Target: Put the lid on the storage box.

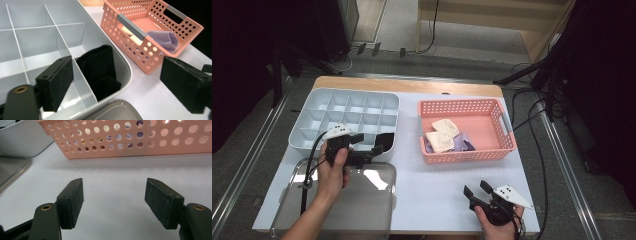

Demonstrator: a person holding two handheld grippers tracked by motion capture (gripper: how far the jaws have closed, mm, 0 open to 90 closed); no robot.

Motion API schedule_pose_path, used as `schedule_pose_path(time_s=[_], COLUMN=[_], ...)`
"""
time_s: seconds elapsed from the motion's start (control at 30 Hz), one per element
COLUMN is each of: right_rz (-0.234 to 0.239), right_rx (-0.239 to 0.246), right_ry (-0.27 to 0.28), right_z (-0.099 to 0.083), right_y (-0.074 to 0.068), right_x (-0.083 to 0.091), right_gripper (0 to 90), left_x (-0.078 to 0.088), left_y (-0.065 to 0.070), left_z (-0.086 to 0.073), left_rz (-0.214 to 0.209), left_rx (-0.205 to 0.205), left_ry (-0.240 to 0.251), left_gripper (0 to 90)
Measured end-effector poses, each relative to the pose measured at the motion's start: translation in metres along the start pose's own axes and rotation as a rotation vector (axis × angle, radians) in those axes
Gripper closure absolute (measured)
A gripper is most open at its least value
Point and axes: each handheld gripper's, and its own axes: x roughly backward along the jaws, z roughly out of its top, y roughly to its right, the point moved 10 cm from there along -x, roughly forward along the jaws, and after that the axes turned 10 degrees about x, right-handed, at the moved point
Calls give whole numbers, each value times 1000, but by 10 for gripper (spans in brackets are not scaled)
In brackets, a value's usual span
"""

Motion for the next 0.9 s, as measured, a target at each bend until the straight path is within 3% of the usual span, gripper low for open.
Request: schedule_pose_path(time_s=[0.17, 0.47, 0.63, 0.67, 0.8, 0.9], right_rz=[0, -6, -12, -12, -16, -22], right_rx=[12, 12, 13, 13, 12, 8], right_ry=[3, 1, 2, 2, 8, 13], right_z=[0, 0, 1, 1, 2, 3], right_y=[0, -1, -1, -1, 1, 3], right_x=[1, 1, 1, 1, 2, 4], right_gripper=[319, 318, 317, 317, 316, 316], left_x=[11, 26, 26, 26, 22, 17], left_y=[-5, -7, -9, -13, -20, -22], left_z=[-14, -44, -56, -62, -73, -81], left_rz=[1, 6, 0, 18, 24, 47], left_rx=[11, -34, -38, -52, -44, -73], left_ry=[19, 42, 55, 59, 68, 69], left_gripper=[101, 91, 86, 86, 86, 73])
